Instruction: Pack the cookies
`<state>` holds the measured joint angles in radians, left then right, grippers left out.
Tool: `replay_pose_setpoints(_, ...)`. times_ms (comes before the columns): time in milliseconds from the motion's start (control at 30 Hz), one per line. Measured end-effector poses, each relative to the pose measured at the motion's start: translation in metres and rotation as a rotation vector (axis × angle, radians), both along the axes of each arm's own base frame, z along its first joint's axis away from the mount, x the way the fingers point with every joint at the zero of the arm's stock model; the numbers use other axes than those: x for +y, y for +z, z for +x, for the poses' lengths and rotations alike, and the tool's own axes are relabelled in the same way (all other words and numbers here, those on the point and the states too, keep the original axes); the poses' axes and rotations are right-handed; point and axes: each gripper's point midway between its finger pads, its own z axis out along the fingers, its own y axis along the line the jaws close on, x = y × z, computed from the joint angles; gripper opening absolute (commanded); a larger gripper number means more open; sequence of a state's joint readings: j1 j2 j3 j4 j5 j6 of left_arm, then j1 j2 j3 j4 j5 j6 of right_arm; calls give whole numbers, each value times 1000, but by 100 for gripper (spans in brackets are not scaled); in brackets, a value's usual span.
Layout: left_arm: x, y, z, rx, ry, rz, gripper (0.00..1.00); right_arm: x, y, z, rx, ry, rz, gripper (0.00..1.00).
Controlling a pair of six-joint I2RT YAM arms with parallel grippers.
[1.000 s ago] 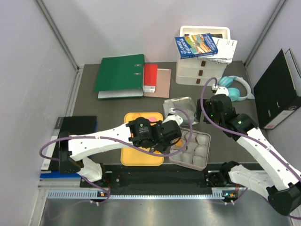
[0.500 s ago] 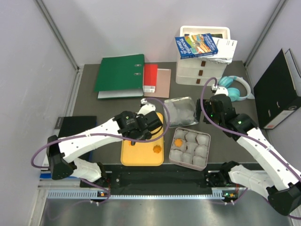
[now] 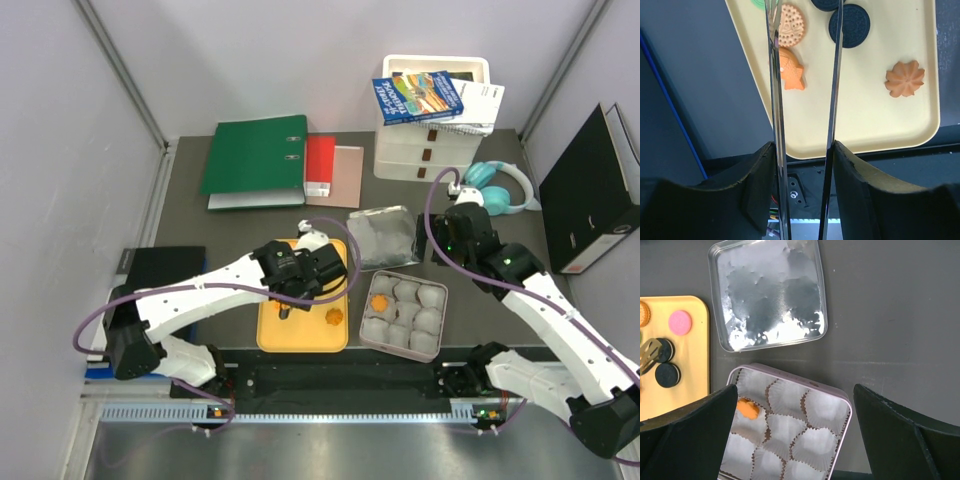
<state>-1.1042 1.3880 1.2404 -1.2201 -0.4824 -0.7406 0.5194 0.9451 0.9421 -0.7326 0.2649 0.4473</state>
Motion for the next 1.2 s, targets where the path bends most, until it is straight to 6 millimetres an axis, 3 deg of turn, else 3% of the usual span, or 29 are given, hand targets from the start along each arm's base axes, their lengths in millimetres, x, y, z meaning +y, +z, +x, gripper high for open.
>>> replay_pose_setpoints(500,-17,-19,-2,61,-16,-1,53,0,0,-1,0,3,3,99)
replay_pose_setpoints(667,-18,-15,1,43,-14,-5,55,1,0,-1,0,4,4,99)
replay_pose_setpoints(900,-31,6,12,-11,-12,-63,56,1,0,-1,2,8,6,99)
replay_pose_setpoints(1200,-34,4,11,-2,-18,-72,55,1,0,-1,2,6,6,99)
